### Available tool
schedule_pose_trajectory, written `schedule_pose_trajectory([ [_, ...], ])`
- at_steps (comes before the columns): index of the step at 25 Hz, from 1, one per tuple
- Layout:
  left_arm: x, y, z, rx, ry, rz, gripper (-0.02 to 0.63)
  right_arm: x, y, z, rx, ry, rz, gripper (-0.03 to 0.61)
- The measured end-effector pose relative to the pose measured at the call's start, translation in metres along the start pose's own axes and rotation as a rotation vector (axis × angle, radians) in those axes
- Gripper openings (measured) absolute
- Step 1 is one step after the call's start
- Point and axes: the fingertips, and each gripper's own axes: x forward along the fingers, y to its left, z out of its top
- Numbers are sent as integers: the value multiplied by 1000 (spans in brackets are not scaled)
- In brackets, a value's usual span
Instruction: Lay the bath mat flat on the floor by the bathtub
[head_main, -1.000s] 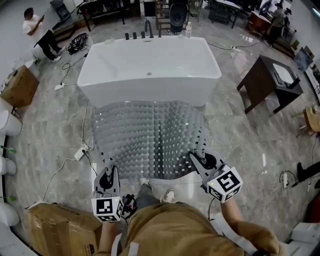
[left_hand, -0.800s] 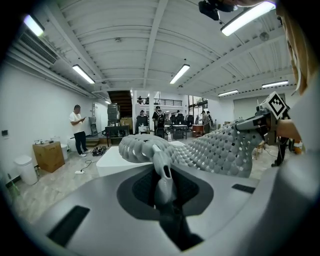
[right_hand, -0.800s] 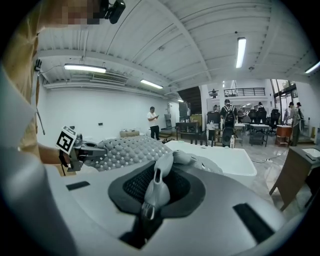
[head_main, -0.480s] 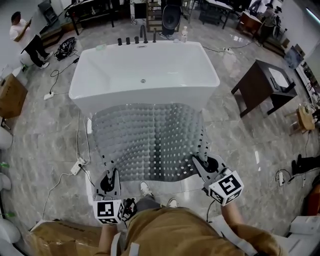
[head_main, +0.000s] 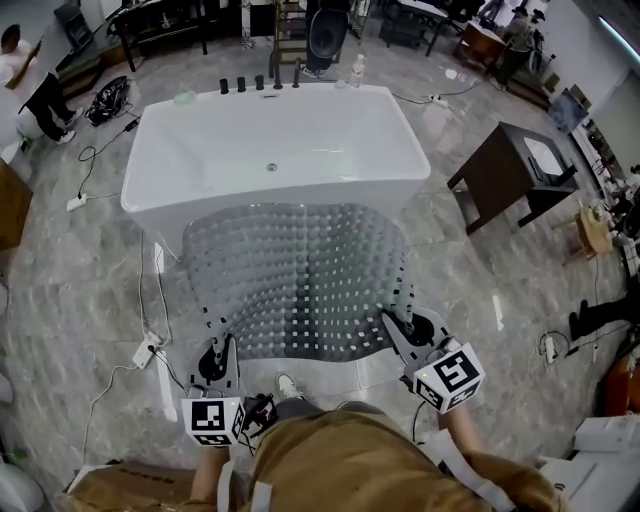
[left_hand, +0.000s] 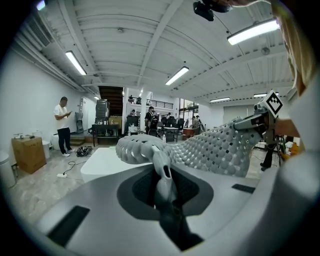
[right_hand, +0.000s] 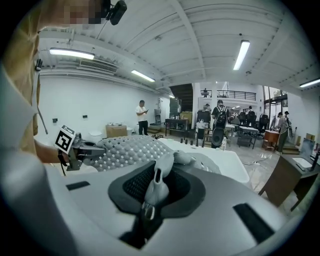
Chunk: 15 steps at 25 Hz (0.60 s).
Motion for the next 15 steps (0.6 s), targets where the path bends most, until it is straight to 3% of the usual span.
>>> schedule_pose_trajectory([
  [9, 38, -1, 14, 14, 2, -37, 40, 10, -30, 9, 12, 6, -42, 41],
  [15, 70, -15, 28, 41, 19, 35, 40, 27, -77, 10, 13, -3, 10, 41],
])
